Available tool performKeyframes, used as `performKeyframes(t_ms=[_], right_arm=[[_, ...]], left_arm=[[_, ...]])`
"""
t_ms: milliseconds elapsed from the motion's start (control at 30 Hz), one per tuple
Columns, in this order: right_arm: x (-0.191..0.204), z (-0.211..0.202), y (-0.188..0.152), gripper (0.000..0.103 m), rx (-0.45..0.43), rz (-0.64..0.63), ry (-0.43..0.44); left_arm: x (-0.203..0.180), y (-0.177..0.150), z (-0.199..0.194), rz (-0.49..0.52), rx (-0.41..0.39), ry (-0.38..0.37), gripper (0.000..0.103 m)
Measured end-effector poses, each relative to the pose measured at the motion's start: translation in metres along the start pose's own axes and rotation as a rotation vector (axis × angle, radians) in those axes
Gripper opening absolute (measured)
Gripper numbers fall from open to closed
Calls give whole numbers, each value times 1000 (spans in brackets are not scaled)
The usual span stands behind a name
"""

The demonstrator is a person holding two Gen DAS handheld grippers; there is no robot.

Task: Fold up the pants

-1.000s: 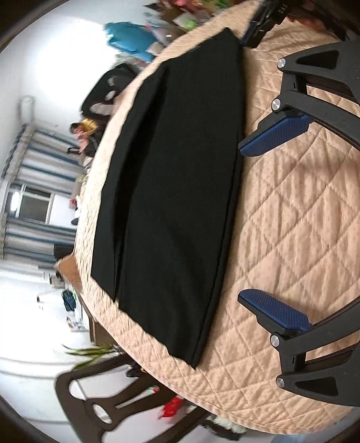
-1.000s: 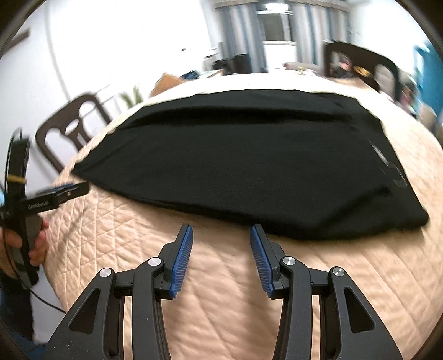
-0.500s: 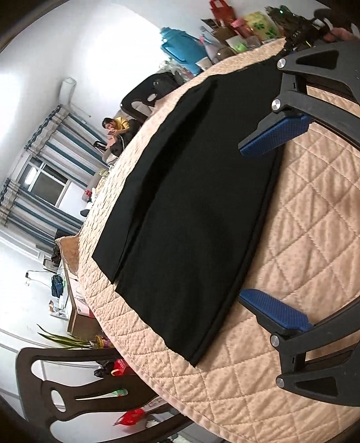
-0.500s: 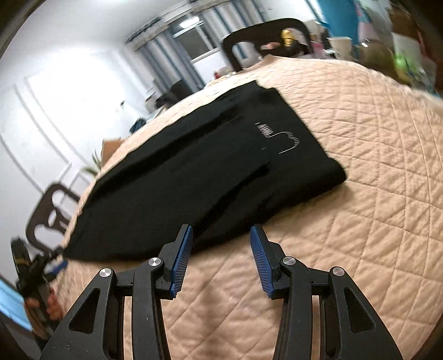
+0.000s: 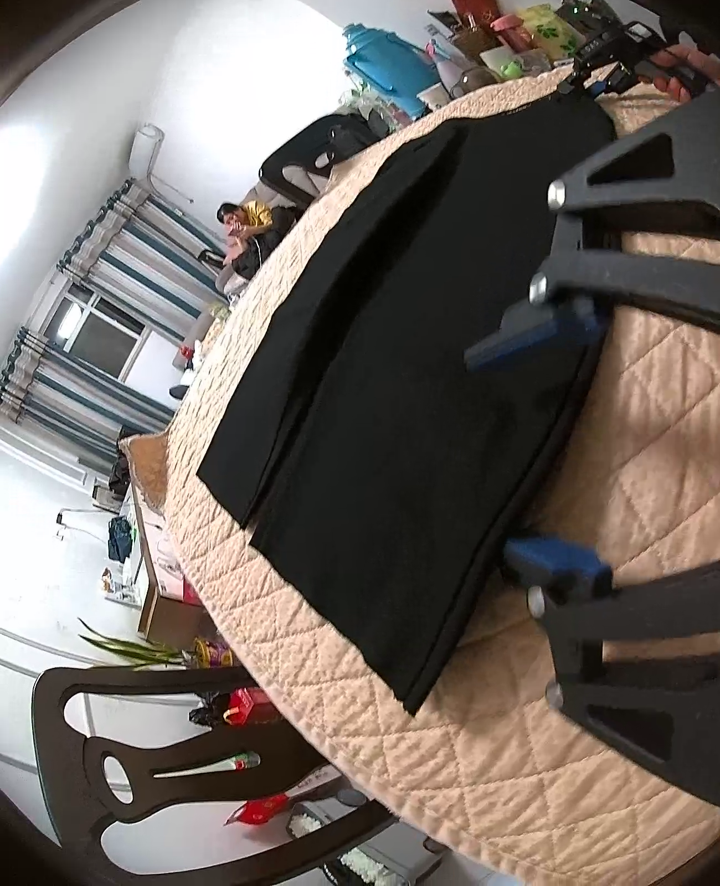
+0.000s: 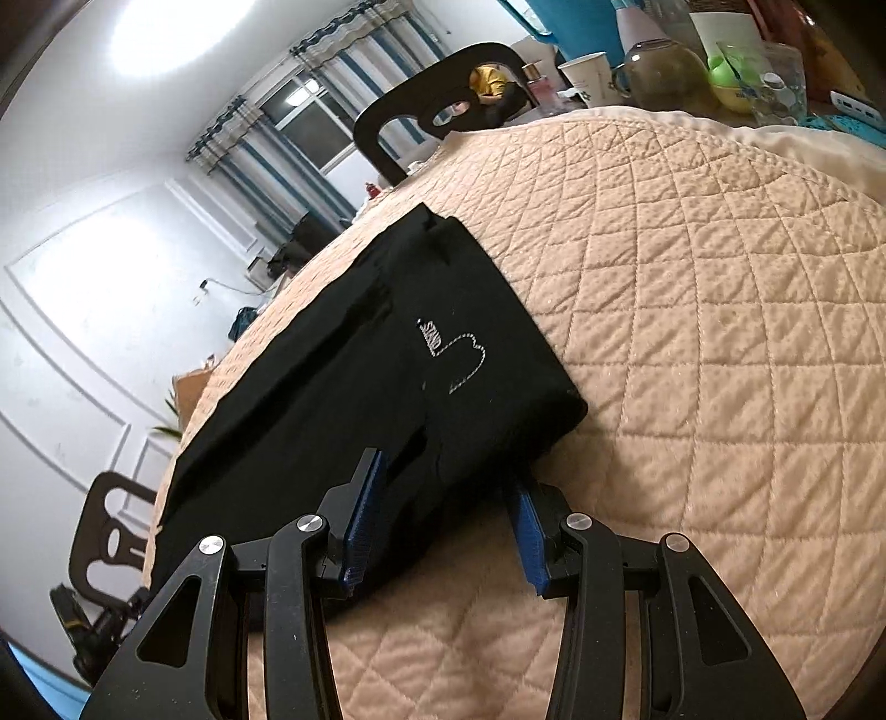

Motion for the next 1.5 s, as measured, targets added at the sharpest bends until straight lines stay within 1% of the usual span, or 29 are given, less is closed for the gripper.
performKeyframes(t_ms=[33,67,100,133,200,233,333,500,667,733,833,1000,1100,1133,1200,1233,1267,1300,1367,1400,1467,1500], right_arm=[[0,1,1,44,1,-2,-2],[0,1,1,43,0,-6,-4],[-1,1,3,39,-2,-13,-6],[-1,0,4,25,-6,-22,-9],[-2,-5,6,22,-6,-8,21],[-2,-7,8,19,-11,-8,30],[-1,-22,12,14,-24,1,69],[-7,-59,11,13,-43,9,95],[-31,-91,-11,13,-29,46,63],[-42,-94,-20,13,-14,65,45],[-50,-91,-27,13,2,99,48],[-36,-102,-18,13,-31,68,52],[-37,-108,-11,13,-48,61,48],[-42,-107,-12,13,-43,64,46],[-49,-101,-17,13,-23,79,34],[-53,-98,-22,13,-12,87,26],[-53,-96,-23,13,-9,86,25],[-53,-97,-24,13,-8,83,28],[-51,-101,-21,15,-13,77,42],[-51,-103,-18,15,-21,73,44],[-53,-110,-13,23,-43,64,31],[-55,-113,-11,24,-55,57,17]], left_arm=[[3,1,1,-1,0,15,37],[7,3,2,-4,1,23,30],[11,3,4,-8,5,30,17],[15,3,6,-20,8,35,10],[20,5,5,-55,18,16,6],[21,5,2,-62,16,12,5],[20,7,-14,-53,-13,-8,5],[21,0,-49,-43,-35,-53,5],[30,-30,-76,-40,-15,-60,5],[33,-36,-77,-36,-8,-45,5],[37,-33,-73,-35,-3,-23,5],[33,-25,-88,-11,-51,-11,5],[35,-24,-89,0,-65,-5,5],[37,-27,-86,6,-56,2,5],[43,-41,-75,-10,1,16,5],[45,-41,-75,-21,-3,7,6],[47,-39,-77,-23,-2,12,6],[50,-35,-80,-29,-13,23,10],[58,-24,-88,-41,-54,52,10],[66,-16,-92,-51,-80,82,10],[82,-4,-100,-60,-128,154,10],[88,3,-105,-67,-156,185,11]])
Point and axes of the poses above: each gripper's, at about its wrist camera, not at the fingertips, and z roughly the way its jaws point, x to its left, y to its top, the point moved 9 cm from there along z, roughly the way its jaws point, and after that the axes turned 14 degrees about -x, right-handed, at the moved point
